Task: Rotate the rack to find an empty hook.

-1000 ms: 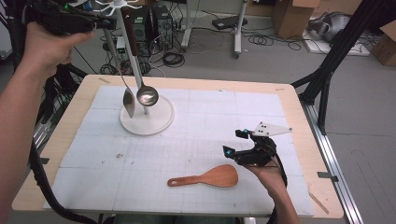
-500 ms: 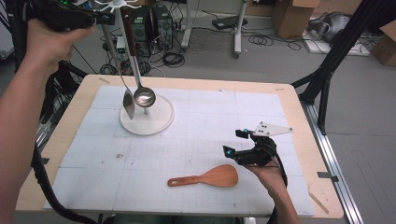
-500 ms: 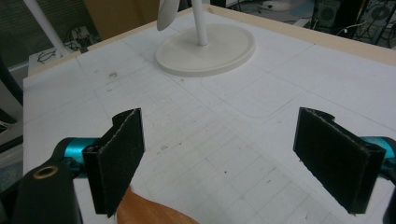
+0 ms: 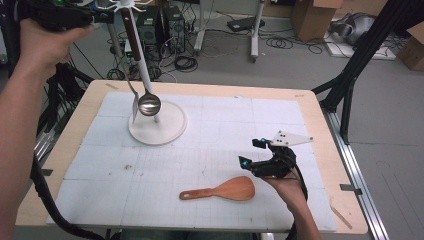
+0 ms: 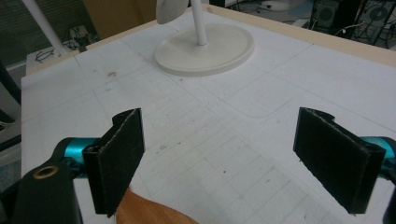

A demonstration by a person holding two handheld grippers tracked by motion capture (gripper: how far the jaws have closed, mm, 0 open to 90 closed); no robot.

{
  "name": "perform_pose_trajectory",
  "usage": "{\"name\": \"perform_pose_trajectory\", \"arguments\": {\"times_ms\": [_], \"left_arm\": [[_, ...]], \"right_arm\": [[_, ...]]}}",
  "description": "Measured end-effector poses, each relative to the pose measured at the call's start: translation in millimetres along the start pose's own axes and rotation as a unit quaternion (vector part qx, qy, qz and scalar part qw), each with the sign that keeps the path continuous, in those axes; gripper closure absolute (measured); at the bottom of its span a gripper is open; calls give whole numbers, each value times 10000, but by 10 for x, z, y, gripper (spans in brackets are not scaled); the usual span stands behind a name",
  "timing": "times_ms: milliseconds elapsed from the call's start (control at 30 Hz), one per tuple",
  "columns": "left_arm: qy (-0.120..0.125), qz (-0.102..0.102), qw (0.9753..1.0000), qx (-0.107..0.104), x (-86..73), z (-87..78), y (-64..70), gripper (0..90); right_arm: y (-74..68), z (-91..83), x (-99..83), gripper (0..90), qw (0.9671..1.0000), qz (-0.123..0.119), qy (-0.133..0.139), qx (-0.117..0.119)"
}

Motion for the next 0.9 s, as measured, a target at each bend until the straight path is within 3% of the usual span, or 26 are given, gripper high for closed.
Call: {"name": "perform_pose_trajectory", "arguments": {"times_ms": [500, 900], "left_arm": [[-24, -94, 9997, 245, -21, -42, -115, 896], [4, 71, 10000, -2, -15, -166, 84, 895]], "right_arm": [[10, -16, 4, 155, 10000, -38, -1, -43], [-10, 9, -3, 155, 9999, -71, -58, -54]]}}
Point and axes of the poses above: each handheld gripper's, and its own axes: z roughly forward along the jaws, x roughly out of its top, y roughly to its right, the point moved 1 cm from there along z, roughly forward along the jaws, and after that the axes turned 6 degrees about y, right-handed, at the moved point
